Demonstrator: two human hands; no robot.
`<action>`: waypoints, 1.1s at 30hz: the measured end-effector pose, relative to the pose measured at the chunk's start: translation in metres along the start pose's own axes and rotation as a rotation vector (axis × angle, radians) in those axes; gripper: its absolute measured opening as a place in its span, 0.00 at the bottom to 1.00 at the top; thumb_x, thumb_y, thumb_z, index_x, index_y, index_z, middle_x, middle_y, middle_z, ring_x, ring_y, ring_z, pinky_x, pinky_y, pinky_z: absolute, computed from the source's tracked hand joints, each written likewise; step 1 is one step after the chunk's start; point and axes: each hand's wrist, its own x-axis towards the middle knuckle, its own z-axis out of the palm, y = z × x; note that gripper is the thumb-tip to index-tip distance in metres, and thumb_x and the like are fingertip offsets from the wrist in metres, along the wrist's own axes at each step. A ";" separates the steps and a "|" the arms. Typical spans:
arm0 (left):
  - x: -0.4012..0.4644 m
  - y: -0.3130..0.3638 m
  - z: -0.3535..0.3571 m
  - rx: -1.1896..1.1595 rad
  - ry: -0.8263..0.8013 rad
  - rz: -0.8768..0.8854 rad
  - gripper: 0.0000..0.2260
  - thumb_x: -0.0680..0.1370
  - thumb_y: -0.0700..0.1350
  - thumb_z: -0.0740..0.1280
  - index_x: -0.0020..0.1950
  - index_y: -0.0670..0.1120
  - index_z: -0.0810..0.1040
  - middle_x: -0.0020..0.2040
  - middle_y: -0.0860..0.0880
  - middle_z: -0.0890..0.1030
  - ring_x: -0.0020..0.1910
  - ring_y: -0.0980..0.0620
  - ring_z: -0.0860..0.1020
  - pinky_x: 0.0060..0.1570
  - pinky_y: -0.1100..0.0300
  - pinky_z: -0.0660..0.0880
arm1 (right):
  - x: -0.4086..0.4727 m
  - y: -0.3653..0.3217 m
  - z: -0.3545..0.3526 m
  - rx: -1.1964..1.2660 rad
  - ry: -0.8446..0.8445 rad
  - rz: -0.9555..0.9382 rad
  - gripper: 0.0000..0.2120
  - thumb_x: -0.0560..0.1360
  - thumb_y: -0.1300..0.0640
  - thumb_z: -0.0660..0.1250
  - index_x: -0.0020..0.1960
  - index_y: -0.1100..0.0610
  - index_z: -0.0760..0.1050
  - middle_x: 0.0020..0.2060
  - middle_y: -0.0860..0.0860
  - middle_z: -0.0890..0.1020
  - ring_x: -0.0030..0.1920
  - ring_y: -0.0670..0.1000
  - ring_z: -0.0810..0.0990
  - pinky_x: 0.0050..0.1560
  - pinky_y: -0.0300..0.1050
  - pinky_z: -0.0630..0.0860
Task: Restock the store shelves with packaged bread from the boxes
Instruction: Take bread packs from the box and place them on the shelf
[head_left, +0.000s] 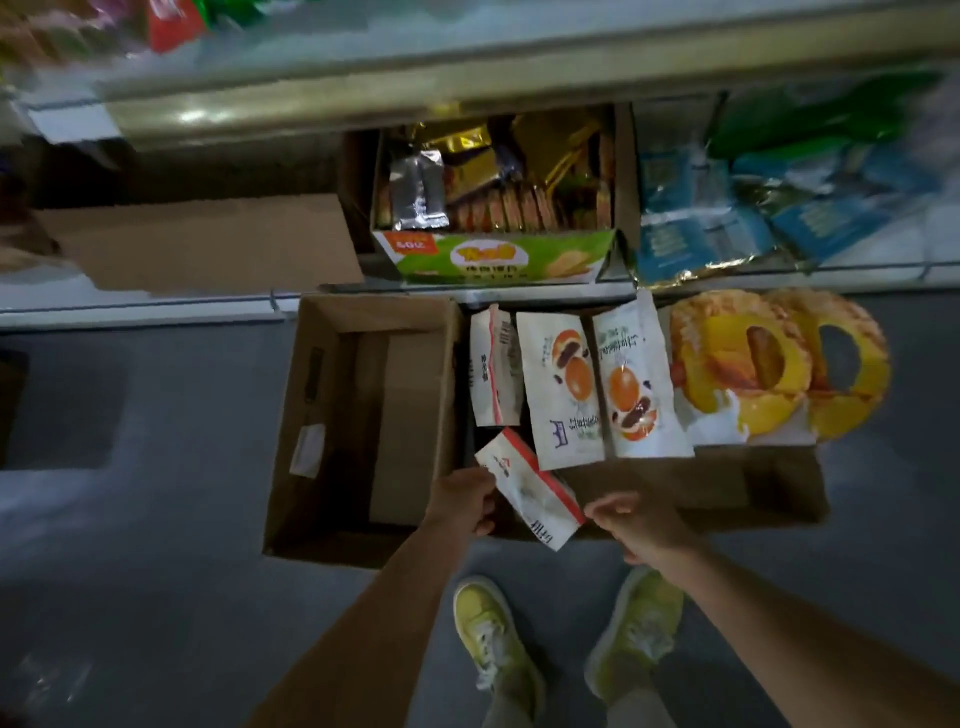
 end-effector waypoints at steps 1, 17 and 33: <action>0.013 -0.002 0.002 0.024 -0.010 0.006 0.07 0.80 0.39 0.62 0.45 0.45 0.77 0.38 0.46 0.74 0.35 0.51 0.71 0.37 0.58 0.71 | 0.011 0.009 0.007 0.033 0.016 0.010 0.10 0.80 0.59 0.64 0.57 0.62 0.79 0.42 0.53 0.79 0.45 0.54 0.81 0.44 0.50 0.80; 0.166 -0.034 0.008 0.772 0.101 0.450 0.09 0.77 0.42 0.71 0.56 0.45 0.78 0.55 0.46 0.81 0.50 0.50 0.78 0.48 0.59 0.75 | 0.133 0.078 0.099 -0.214 0.127 -0.019 0.14 0.72 0.58 0.71 0.55 0.64 0.78 0.52 0.59 0.83 0.51 0.57 0.83 0.47 0.47 0.80; 0.035 -0.012 -0.017 0.516 0.006 0.543 0.08 0.81 0.43 0.65 0.60 0.45 0.77 0.54 0.49 0.81 0.49 0.56 0.78 0.34 0.75 0.71 | 0.008 0.033 0.007 -0.180 0.332 -0.339 0.09 0.81 0.60 0.61 0.41 0.55 0.69 0.35 0.47 0.77 0.33 0.47 0.76 0.23 0.32 0.68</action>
